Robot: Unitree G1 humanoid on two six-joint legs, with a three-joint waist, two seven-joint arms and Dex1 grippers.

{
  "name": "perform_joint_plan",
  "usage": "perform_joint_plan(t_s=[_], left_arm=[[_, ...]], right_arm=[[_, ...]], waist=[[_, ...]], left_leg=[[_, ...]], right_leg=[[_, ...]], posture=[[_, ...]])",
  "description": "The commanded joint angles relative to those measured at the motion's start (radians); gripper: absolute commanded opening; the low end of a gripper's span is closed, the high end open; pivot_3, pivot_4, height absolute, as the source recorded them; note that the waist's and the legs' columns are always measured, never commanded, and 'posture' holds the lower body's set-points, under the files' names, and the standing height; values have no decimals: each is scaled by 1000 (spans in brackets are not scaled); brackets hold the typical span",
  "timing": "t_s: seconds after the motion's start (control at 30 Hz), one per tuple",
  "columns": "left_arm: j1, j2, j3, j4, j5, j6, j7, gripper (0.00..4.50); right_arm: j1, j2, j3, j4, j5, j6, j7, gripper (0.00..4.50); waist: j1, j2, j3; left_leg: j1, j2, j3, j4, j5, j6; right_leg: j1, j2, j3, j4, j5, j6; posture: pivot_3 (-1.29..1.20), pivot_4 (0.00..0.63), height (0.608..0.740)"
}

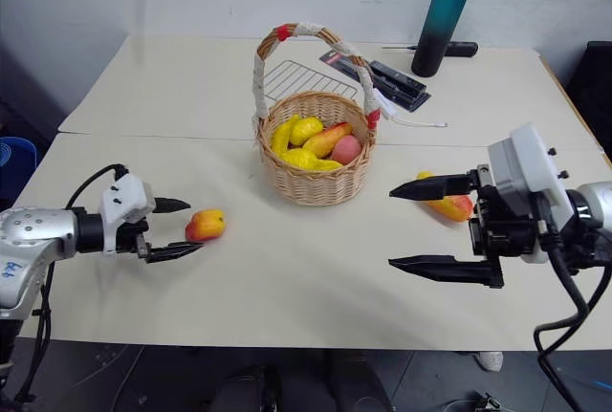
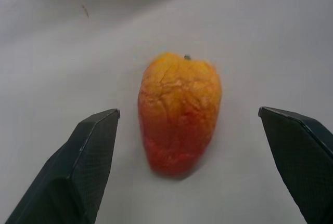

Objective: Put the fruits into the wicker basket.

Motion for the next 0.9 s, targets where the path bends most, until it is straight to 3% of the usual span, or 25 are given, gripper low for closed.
perform_joint_plan(t_s=[0.03,0.17,0.27,0.4,0.47,0.53,0.6,0.7,0.9], left_arm=[[-68,-53,-38,66,28,-14,24,4500],[-60,-54,-85,100,83,-80,0,4500],[-66,-66,-88,100,91,-73,14,3941],[-51,-40,-76,64,92,-92,-2,2786],[-38,-36,-29,5,38,-80,-15,2203],[-38,-45,43,-99,-77,56,-6,1812],[-83,-54,84,-216,-181,183,19,1754],[-269,-124,58,-289,-261,353,122,1754],[-584,-299,-111,-174,-189,495,281,1754]], right_arm=[[-19,16,-9,3,31,-1,-38,4457],[-18,13,-6,3,31,6,-54,4457],[-22,24,-12,16,16,-5,-82,4500],[-37,41,-2,47,-18,-23,-121,4500],[-22,43,-10,47,-30,-24,-127,4500],[-2,46,-20,45,-53,-33,-141,4500],[59,44,-56,44,-82,-46,-133,4500],[115,40,-101,41,-86,-48,-127,4500],[132,67,-71,28,-127,-82,-174,4500]], waist=[[3,0,0],[6,0,0],[3,0,0],[3,0,0],[0,0,0],[0,-1,0],[2,-1,0],[23,-1,0],[27,-1,-1]], left_leg=[[-1,0,0,0,0,0],[-2,0,-2,3,-1,1],[-2,0,-1,4,-1,1],[-1,0,-1,6,-1,2],[-1,0,-1,6,-1,1],[-1,0,-1,6,-1,1],[-1,0,-2,7,-1,1],[-3,-1,-6,10,-1,1],[-2,-4,-7,13,-1,2]], right_leg=[[0,0,0,0,0,0],[-1,0,-2,0,0,0],[0,-1,-1,1,0,0],[0,-1,-1,4,0,0],[0,-1,-1,4,0,0],[0,-1,-1,4,0,0],[0,-1,-1,7,0,0],[1,-1,-2,8,-1,2],[4,-1,-1,9,1,5]], posture=[[0,150,740],[0,150,740],[0,150,740],[0,150,740],[0,150,740],[0,150,740],[0,150,740],[0,150,740],[0,150,740]])
